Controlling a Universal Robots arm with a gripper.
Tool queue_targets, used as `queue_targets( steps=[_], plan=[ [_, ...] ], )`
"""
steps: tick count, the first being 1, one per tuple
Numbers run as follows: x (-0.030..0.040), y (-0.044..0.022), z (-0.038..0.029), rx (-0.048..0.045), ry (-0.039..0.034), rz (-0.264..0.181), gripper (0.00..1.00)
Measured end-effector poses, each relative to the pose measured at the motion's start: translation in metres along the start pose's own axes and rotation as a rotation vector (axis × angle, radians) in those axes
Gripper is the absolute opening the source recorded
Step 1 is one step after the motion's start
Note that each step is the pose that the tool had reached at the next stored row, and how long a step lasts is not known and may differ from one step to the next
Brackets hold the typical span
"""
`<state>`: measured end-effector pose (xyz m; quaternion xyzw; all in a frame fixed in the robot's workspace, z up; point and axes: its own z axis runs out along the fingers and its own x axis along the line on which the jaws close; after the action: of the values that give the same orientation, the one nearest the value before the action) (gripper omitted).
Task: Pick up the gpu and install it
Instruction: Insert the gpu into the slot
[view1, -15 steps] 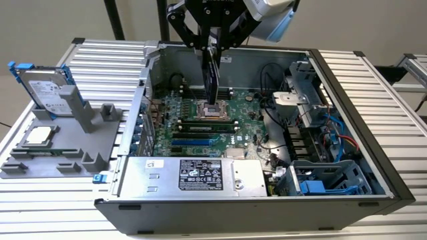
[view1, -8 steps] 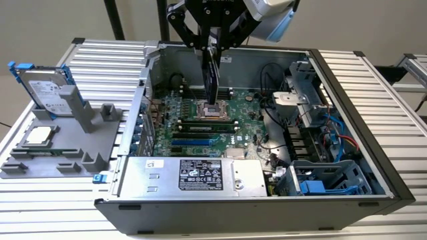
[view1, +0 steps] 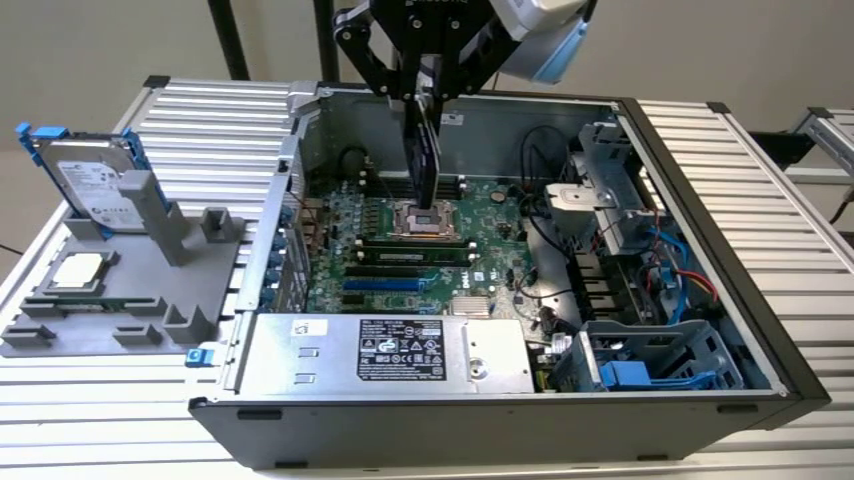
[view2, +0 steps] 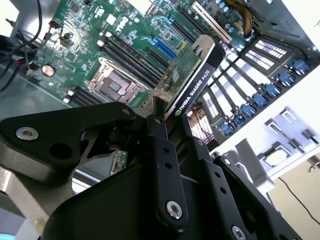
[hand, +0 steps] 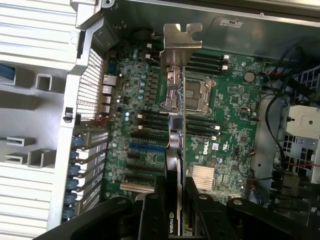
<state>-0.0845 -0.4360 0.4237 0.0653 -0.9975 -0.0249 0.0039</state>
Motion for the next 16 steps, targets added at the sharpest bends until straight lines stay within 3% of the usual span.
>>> queue_targets(
  steps=[16],
  plan=[
    [0.0002,0.0000,0.0000,0.0002,0.0022,-0.044,0.00]
  ],
)
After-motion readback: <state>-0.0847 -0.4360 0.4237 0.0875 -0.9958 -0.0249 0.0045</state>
